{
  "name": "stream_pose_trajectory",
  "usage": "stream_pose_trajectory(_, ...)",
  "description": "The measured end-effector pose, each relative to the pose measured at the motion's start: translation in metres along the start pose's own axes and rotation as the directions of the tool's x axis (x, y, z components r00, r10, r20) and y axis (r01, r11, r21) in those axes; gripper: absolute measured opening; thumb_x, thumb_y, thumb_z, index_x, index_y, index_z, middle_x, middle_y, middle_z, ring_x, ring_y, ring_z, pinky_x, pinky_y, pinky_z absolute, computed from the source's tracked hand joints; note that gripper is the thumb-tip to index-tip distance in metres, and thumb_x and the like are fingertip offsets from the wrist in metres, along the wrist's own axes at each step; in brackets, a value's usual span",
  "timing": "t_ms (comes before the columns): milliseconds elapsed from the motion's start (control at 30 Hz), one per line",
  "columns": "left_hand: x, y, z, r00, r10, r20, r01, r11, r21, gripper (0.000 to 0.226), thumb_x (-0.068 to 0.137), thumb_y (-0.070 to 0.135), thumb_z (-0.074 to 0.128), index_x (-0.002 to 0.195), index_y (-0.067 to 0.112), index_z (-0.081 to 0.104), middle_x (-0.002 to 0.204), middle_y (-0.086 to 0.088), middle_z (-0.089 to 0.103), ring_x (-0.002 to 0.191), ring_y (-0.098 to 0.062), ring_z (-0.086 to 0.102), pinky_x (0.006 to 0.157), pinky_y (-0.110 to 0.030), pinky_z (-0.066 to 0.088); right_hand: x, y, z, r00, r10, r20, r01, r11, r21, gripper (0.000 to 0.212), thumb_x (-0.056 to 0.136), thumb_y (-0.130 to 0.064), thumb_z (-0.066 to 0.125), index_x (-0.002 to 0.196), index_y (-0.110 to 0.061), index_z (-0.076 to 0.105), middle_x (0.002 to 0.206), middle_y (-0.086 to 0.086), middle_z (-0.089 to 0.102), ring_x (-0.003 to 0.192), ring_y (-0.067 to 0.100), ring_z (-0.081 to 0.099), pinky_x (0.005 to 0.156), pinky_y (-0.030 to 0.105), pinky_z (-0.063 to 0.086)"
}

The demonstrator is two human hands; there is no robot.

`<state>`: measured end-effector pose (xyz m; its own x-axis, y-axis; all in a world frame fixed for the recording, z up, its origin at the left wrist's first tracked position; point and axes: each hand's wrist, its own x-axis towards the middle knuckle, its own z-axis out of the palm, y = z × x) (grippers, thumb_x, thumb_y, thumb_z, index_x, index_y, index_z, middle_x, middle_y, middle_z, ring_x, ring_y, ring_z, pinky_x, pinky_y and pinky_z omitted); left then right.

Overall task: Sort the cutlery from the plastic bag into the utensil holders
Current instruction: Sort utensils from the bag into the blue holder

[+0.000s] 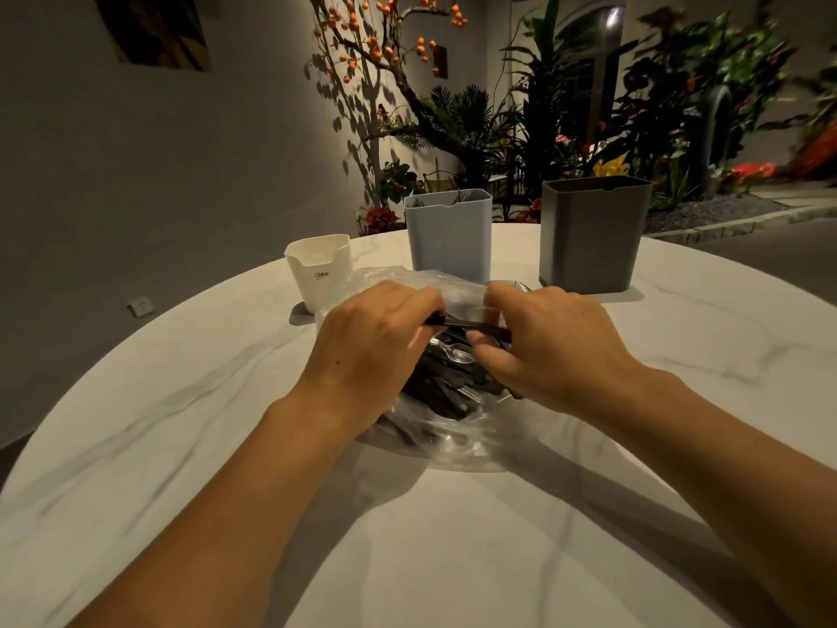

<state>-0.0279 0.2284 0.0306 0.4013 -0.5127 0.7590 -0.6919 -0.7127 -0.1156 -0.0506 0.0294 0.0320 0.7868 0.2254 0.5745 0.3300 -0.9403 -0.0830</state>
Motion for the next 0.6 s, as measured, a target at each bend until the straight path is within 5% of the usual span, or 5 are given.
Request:
stream_pose_trajectory(133,-0.002,-0.005,-0.001,1.0,0.008,-0.007,-0.008,1.0,0.009,0.011,0.088,0.014,0.072,0.098,0.011,0.072,0.088,-0.007,0.074,0.08,-0.027,0.07,0.069,-0.04,0.06,0.003,-0.007,-0.009,0.972,0.091,0.217,-0.17,0.91,0.379,0.065,0.078,-0.085,0.042,0.104,-0.027,0.056,0.086,-0.015,0.059,0.081,0.009,0.059,0.073,0.031,0.055)
stream_pose_trajectory(233,-0.003,-0.008,0.001,1.0,-0.015,-0.019,0.016,0.999,0.033,0.012,0.084,0.008,0.077,0.096,0.007,0.072,0.088,-0.01,0.075,0.08,-0.031,0.071,0.074,-0.044,0.061,0.01,-0.007,-0.016,0.887,0.122,0.445,-0.439,0.523,0.731,0.08,0.076,-0.085,0.027,0.102,-0.021,0.065,0.088,-0.009,0.058,0.081,0.009,0.055,0.07,0.029,0.046)
stream_pose_trajectory(300,-0.003,-0.008,0.002,0.999,-0.021,-0.046,0.024,0.999,0.049,0.01,0.085,0.004,0.075,0.094,0.005,0.071,0.087,-0.012,0.074,0.079,-0.032,0.07,0.075,-0.044,0.06,0.011,0.001,-0.019,0.835,0.089,0.543,-0.548,0.228,0.805,0.093,0.075,-0.084,0.021,0.108,-0.011,0.067,0.075,-0.003,0.051,0.061,0.009,0.04,0.053,0.027,0.029)
stream_pose_trajectory(400,-0.002,-0.009,0.005,0.992,-0.06,-0.111,0.06,0.998,0.004,0.009,0.091,0.002,0.065,0.099,0.005,0.066,0.088,-0.011,0.071,0.077,-0.026,0.063,0.074,-0.039,0.055,0.011,0.011,-0.018,0.814,0.019,0.581,-0.58,-0.048,0.813,0.094,0.087,-0.081,0.016,0.116,-0.006,0.065,0.083,0.008,0.055,0.053,0.013,0.023,0.053,0.031,0.013)
stream_pose_trajectory(600,0.002,0.003,0.011,0.971,-0.147,-0.188,0.112,0.976,-0.185,0.025,0.102,0.023,0.038,0.105,0.007,0.058,0.092,-0.008,0.063,0.08,-0.013,0.05,0.072,-0.024,0.048,0.008,0.002,-0.009,0.829,0.077,0.554,-0.555,-0.008,0.832,0.076,0.099,-0.065,0.019,0.112,-0.008,0.067,0.079,0.005,0.054,0.052,0.012,0.025,0.054,0.031,0.013)
